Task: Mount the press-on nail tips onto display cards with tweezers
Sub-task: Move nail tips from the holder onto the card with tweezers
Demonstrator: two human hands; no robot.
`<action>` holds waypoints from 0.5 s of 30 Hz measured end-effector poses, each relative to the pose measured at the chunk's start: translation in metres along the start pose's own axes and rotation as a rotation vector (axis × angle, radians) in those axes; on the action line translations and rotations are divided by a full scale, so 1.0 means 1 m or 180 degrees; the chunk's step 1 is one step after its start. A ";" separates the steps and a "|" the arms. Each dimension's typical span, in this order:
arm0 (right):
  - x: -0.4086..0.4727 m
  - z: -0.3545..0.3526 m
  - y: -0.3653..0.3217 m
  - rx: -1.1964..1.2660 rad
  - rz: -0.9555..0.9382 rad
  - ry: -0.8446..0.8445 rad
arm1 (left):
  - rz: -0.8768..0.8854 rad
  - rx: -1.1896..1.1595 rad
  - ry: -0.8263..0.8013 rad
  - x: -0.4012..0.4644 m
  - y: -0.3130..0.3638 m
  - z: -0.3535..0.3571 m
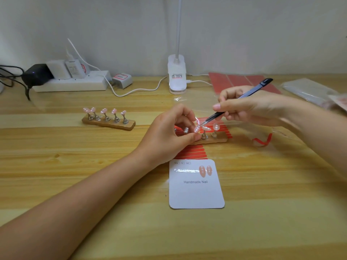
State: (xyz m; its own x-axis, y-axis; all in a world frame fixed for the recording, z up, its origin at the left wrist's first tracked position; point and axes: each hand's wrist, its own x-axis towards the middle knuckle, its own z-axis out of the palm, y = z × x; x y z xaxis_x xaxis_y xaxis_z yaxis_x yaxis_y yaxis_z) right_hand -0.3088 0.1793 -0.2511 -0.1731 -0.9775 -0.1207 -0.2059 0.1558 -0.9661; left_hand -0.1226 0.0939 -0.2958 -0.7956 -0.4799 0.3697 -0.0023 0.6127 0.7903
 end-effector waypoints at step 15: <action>0.008 -0.008 0.002 0.0477 -0.0024 -0.0186 | -0.0001 0.0082 -0.0035 0.000 0.002 0.000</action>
State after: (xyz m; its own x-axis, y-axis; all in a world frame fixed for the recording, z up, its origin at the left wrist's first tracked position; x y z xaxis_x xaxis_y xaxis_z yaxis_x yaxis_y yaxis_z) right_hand -0.3184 0.1732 -0.2526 -0.1149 -0.9858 -0.1221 -0.0603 0.1296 -0.9897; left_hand -0.1228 0.0948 -0.2940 -0.8023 -0.4732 0.3638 -0.0182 0.6286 0.7776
